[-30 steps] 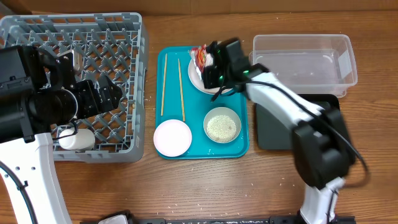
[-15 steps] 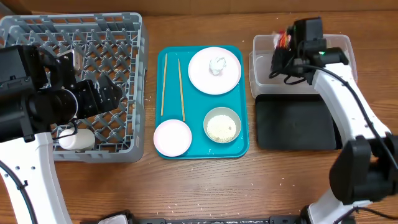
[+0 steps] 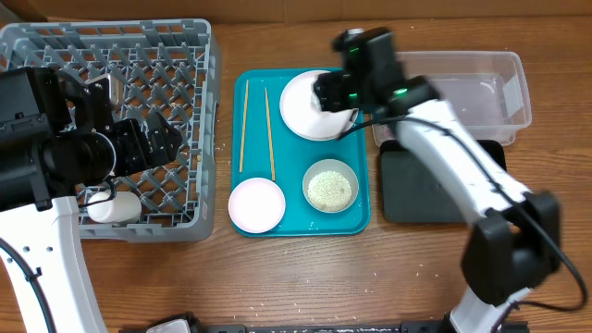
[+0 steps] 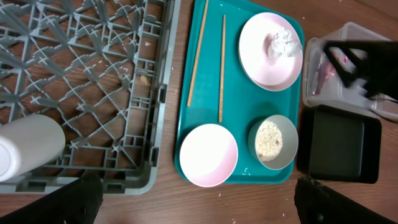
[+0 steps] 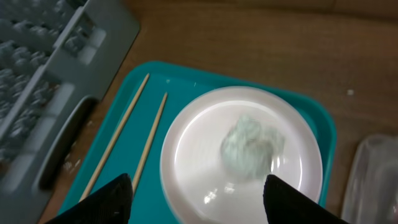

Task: Sort waste into correct bins and load items into the dishwasher
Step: 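Grasp the white tissue on the plate with the right gripper, then drop the tissue into the clear plastic bin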

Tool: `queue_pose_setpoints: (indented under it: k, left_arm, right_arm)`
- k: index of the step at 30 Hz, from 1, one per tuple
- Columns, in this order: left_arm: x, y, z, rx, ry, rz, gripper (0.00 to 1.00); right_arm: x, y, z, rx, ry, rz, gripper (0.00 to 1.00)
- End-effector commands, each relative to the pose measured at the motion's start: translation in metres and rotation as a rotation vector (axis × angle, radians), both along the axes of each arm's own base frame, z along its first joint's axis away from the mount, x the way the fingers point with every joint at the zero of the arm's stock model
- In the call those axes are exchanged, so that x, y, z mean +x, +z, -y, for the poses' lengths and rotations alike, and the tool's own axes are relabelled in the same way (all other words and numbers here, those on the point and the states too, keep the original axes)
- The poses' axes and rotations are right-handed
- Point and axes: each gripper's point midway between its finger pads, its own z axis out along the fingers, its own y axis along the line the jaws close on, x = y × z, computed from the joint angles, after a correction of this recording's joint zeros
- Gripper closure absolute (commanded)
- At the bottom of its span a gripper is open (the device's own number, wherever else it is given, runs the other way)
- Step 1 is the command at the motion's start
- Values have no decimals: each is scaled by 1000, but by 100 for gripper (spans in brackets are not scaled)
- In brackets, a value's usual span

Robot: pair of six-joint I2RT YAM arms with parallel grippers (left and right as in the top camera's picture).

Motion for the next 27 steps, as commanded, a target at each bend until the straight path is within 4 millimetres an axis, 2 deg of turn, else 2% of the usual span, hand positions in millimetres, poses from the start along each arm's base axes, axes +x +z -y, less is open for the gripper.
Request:
queue_pose_setpoints:
  k: [1,2,4,7,8,9,10,11,12,15,16,17,18,20,21,22,24,25,26,27]
  left_arm:
    - [3,3,0,14,-14,14,0]
    - [3,3,0,14,-14,15,0]
    - [3,3,0,14,-14,15,0]
    - [3,3,0,14,-14,15,0]
    - [3,3,0,14,-14,15,0]
    - [3,3,0,14,-14,15,0]
    - [3,3,0,14,-14,15,0]
    - [3,3,0,14,-14,15,0]
    - [3,3,0,14,-14,15,0]
    - [3,3,0,14,-14,15,0]
    - [3,3,0,14,-14,14,0]
    - [3,3,0,14,-14,15,0]
    - [3,3,0,14,-14,15,0]
    - [3,3,0,14,-14,15,0]
    - [3,3,0,14,-14,15,0]
    - [3,3,0,14,-14,15,0]
    - [2,3,0,14,-14,15,0]
    - [3,3,0,14,-14,15,0]
    - [3,3,0,14,-14,15,0]
    - [3,3,0,14,-14,15,0]
  right_arm:
    - [33,-58,20,-162,-142,35,31]
    - [43,-80,18,-162,-145,37,23]
    - [53,-102,18,-161,-154,37,22]
    - [61,-124,21,-157,-162,34,20]
    - [60,-131,19,-151,-149,19,28]
    - [52,-141,11,-125,-104,-28,50]
    - [48,-143,7,-119,-89,-41,62]
    - [47,-135,5,-117,-86,-37,85]
    - [47,-126,5,-113,-87,-31,94]
    - [44,-70,4,-73,-82,13,96]
    - [39,-36,5,-41,-73,37,96]
    - [34,-12,9,-16,-76,54,96]
    - [27,18,21,13,-107,72,96]
    - [16,51,46,39,-164,75,96]
    - [12,59,59,46,-193,65,96]
    - [3,64,86,43,-255,24,96]
    - [-2,54,111,17,-301,-35,96]
    - [-5,41,126,-3,-328,-78,96]
    - [-8,17,146,-29,-369,-148,96]
    - [-9,1,156,-42,-390,-187,96]
